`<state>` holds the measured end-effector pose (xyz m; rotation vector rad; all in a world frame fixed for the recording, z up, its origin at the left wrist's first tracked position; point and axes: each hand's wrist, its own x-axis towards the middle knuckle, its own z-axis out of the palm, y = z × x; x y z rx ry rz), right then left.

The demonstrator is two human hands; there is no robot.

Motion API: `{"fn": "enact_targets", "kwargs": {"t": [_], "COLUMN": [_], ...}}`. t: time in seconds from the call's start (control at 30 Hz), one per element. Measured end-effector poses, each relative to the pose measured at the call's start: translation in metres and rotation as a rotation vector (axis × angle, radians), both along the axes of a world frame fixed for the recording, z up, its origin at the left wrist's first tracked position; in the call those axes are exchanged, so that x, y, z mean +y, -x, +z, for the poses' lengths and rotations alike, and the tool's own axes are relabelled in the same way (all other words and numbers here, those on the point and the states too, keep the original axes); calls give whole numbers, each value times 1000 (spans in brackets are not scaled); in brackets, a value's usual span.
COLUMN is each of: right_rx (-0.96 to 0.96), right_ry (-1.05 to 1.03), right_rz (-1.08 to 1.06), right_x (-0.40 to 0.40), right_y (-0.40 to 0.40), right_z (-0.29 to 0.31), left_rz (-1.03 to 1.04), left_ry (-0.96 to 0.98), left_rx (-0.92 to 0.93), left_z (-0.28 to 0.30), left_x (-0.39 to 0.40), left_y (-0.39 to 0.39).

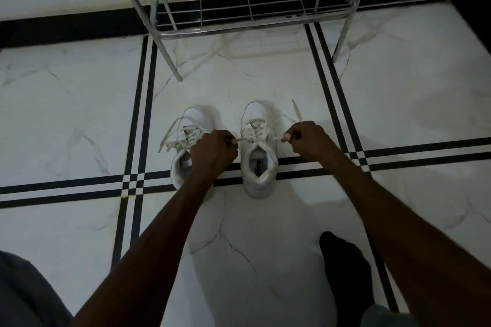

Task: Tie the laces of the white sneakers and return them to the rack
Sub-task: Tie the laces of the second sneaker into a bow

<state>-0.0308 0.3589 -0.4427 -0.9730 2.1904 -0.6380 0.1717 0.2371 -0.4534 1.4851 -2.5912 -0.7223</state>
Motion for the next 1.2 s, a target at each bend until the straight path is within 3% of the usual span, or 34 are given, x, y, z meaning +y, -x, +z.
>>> {"fn": "enact_targets", "kwargs": {"t": [0.1, 0.27, 0.5, 0.6, 0.73, 0.87, 1.1, 1.2], "right_rx": [-233, -559, -1038, -1168, -1063, -883, -682, -693], "right_ry": [-48, 78, 277, 323, 355, 336, 288, 276], "right_rz": [17, -155, -418, -490, -464, -332, -302, -367], "right_x": [-2, -11, -18, -19, -25, -30, -33, -33], "right_y": [14, 7, -5, -8, -13, -20, -23, -21], "right_z": [10, 14, 16, 15, 11, 8, 1, -2], "left_rz": [-22, -42, -82, 36, 155, 158, -149, -240], "left_ry": [-75, -19, 2, -136, -347, -325, 312, 429], "left_rx": [63, 208, 148, 254, 487, 610, 123, -41], "left_z": [7, 11, -15, -14, 9, 12, 19, 31], "left_x": [-10, -14, 0, 1, 6, 3, -7, -16], "left_y": [6, 19, 7, 4, 11, 14, 20, 18]}}
